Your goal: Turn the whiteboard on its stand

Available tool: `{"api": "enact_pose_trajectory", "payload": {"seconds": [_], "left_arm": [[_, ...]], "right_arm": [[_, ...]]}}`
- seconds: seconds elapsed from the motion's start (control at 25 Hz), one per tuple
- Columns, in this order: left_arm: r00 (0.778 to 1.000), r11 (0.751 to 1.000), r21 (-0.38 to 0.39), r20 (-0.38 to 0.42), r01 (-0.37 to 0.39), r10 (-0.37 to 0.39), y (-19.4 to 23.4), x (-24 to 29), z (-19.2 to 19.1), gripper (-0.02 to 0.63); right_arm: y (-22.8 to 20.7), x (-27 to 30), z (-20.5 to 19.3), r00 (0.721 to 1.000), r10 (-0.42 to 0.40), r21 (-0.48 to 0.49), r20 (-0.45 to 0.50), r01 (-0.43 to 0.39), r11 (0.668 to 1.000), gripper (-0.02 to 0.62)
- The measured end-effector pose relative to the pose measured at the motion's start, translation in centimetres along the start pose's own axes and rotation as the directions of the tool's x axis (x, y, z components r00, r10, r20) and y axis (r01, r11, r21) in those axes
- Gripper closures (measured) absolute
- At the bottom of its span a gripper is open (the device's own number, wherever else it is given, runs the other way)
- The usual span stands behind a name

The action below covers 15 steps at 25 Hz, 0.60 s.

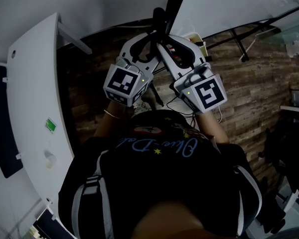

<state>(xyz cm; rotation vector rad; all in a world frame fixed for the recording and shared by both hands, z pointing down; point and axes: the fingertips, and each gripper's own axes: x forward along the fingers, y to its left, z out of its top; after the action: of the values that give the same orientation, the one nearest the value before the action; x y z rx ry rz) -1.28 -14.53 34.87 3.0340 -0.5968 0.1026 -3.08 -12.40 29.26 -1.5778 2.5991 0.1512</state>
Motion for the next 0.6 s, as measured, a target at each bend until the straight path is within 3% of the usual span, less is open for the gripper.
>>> {"api": "enact_pose_trajectory", "payload": {"seconds": [0.6], "left_arm": [[1.000, 1.000, 0.000, -0.004, 0.000, 0.000, -2.5, -0.7, -0.3, 0.414]], "right_arm": [[0.7, -2.5, -0.1, 0.999, -0.015, -0.005, -0.030, 0.015, 1.000, 0.515]]}}
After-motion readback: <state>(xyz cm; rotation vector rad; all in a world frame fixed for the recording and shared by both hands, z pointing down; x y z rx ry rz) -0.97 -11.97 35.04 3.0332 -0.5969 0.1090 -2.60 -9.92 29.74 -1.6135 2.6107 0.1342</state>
